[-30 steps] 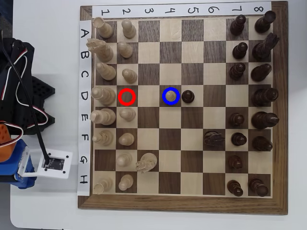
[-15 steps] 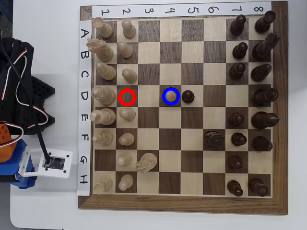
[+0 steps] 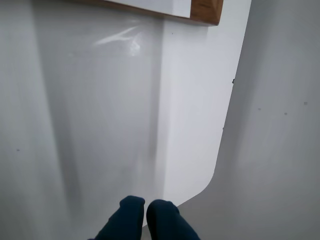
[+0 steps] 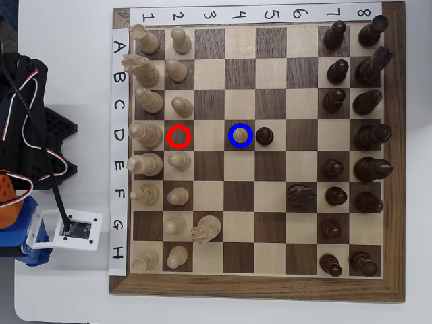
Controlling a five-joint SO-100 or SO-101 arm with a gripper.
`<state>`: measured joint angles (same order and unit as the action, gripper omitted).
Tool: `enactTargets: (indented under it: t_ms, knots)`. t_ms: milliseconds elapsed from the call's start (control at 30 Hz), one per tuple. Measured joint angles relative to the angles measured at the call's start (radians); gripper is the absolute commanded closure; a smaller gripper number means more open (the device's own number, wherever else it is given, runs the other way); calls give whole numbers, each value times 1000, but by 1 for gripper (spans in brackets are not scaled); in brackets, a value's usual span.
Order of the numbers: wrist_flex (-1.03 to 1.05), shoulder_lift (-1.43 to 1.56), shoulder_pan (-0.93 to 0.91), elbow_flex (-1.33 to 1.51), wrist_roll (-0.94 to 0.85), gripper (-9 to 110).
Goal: Move the piece to destination
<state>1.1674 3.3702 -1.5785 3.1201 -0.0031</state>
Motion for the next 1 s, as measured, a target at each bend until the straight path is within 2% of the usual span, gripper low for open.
enactTargets:
  t_ms: [1000]
  knots:
    - [-3,0,-6,11,114,101]
